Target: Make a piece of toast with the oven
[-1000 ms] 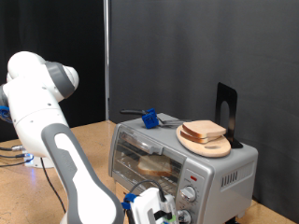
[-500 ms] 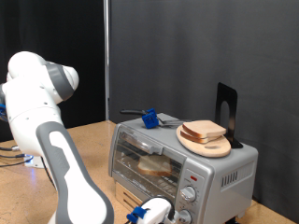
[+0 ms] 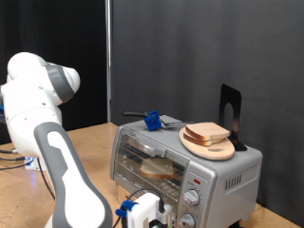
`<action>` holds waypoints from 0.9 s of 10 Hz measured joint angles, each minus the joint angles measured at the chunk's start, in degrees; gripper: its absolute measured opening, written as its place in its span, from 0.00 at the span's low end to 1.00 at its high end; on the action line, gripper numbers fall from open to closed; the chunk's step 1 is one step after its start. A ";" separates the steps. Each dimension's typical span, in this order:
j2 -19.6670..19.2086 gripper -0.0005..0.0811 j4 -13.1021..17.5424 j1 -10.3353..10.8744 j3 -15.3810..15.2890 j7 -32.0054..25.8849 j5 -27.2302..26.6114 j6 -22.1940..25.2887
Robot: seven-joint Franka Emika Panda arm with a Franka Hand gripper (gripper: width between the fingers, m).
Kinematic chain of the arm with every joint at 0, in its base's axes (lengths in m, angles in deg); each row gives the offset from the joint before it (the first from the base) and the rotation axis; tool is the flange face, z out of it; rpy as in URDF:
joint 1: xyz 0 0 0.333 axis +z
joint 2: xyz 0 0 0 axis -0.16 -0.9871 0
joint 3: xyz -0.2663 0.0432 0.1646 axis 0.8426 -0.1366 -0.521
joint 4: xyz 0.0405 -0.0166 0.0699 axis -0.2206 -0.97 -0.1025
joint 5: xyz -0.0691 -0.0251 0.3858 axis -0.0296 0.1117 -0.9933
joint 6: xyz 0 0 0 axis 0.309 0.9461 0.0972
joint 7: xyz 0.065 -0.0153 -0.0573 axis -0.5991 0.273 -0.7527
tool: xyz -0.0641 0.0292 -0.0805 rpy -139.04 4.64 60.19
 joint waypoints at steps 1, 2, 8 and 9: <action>-0.03 0.01 -0.08 0.02 0.40 4.46 0.16 1.31; -0.03 0.01 0.54 0.30 0.97 13.11 0.19 2.83; -0.23 0.01 0.30 0.19 0.95 4.34 -0.19 0.59; -0.26 0.01 0.31 0.19 0.95 4.29 -0.21 0.16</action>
